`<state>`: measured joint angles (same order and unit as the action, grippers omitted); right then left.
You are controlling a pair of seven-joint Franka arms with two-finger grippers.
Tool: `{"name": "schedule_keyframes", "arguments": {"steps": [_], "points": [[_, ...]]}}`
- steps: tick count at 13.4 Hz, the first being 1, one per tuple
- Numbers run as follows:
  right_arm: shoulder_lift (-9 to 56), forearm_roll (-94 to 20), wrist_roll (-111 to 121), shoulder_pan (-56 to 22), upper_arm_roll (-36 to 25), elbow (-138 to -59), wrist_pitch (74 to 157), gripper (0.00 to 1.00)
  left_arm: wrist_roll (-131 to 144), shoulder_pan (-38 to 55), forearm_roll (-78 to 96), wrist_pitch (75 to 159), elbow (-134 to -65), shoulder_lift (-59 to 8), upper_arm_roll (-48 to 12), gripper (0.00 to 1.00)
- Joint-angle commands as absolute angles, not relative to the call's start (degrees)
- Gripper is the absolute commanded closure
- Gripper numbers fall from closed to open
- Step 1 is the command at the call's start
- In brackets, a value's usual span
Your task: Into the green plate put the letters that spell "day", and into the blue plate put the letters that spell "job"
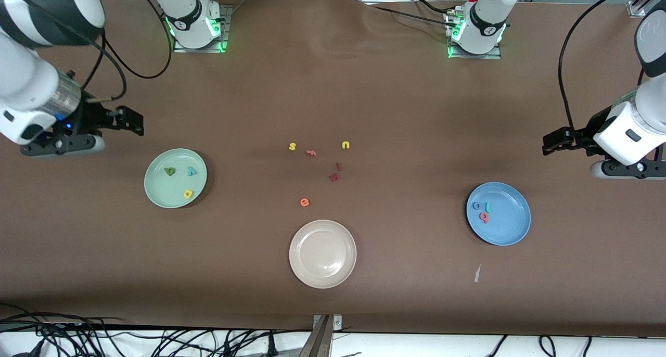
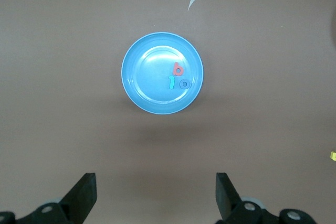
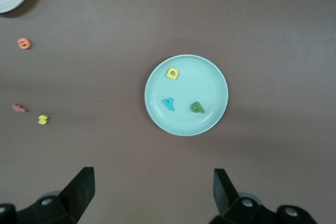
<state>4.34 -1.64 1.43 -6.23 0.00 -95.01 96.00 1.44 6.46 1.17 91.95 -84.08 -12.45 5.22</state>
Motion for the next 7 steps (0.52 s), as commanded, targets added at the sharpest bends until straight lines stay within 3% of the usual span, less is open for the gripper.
{"name": "schedule_keyframes", "arguments": {"steps": [1,7], "points": [[2.9,-3.0,2.0,-6.0,1.2,-94.7,93.8,0.00,1.6,6.2,2.4,90.9,-82.3,-13.2,5.4,0.00],[2.7,-2.5,8.0,-5.9,1.2,-94.5,93.5,0.00,1.9,6.3,2.4,90.9,-82.4,-13.2,5.4,0.00]]}}
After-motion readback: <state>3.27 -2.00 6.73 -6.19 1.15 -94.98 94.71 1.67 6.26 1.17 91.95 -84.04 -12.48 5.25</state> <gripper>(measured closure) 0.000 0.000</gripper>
